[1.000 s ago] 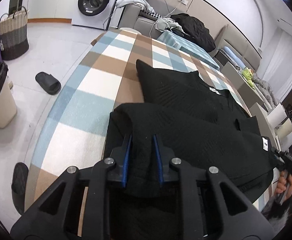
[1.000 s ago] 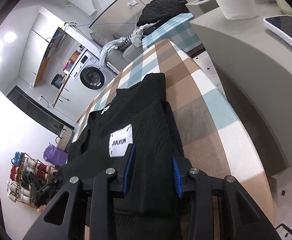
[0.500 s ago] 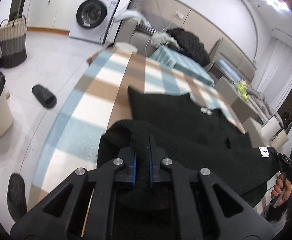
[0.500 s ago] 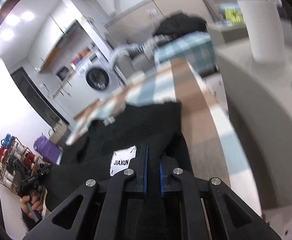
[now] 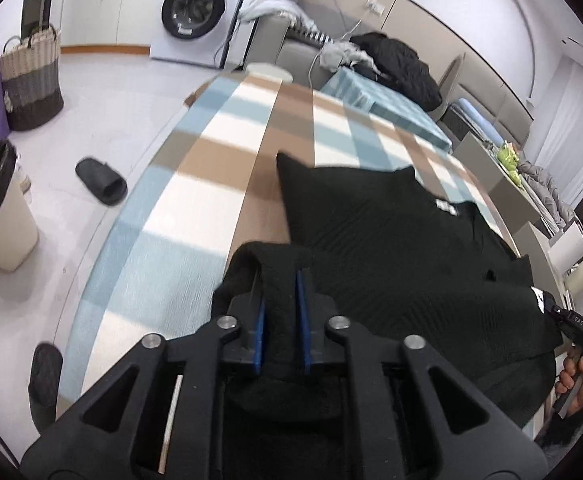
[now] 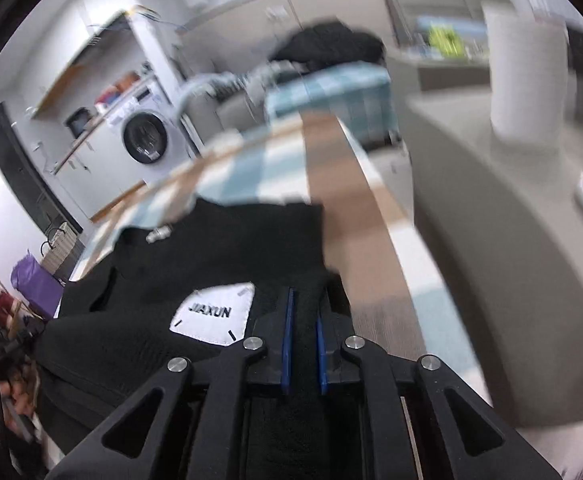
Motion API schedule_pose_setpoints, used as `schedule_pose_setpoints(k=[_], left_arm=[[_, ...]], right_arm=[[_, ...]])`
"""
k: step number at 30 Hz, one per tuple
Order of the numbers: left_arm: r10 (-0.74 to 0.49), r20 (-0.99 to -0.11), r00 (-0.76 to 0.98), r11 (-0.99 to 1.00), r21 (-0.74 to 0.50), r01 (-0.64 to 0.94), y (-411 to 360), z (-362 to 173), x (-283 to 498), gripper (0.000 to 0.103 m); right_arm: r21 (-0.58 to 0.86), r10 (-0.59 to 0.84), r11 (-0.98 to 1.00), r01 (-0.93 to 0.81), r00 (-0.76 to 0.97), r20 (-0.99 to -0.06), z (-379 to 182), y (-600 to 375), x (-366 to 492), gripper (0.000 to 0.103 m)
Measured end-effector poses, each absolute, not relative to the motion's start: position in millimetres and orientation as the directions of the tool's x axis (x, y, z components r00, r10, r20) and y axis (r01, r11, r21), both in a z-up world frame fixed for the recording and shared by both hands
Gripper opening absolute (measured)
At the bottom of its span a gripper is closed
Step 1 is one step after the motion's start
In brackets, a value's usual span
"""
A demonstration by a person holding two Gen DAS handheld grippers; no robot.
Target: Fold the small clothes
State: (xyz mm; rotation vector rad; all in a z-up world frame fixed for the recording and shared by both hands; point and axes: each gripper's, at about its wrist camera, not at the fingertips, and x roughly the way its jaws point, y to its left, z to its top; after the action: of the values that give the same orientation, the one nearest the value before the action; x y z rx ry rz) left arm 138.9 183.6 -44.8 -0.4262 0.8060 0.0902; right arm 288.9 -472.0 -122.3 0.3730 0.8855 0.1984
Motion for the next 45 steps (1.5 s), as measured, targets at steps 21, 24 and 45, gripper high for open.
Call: schedule_pose_setpoints(k=[21, 24, 45], left_arm=[[-0.068, -0.714, 0.696, 0.928, -0.302, -0.219, 178, -52, 93, 0.011], [-0.068, -0.720, 0.691, 0.919, -0.315, -0.238, 183, -52, 85, 0.030], [-0.056, -0.747, 0.663, 0.974, -0.186, -0.127, 140, -59, 23, 0.012]], right_arm=[[0.431, 0.343, 0.902, -0.001, 0.606, -0.718, -132, -490, 260, 0.012], [0.489, 0.383, 0.872, 0.020, 0.592, -0.709, -140, -498, 255, 0.023], [0.395, 0.449, 0.891, -0.223, 0.553, -0.701, -141, -462, 176, 0.025]])
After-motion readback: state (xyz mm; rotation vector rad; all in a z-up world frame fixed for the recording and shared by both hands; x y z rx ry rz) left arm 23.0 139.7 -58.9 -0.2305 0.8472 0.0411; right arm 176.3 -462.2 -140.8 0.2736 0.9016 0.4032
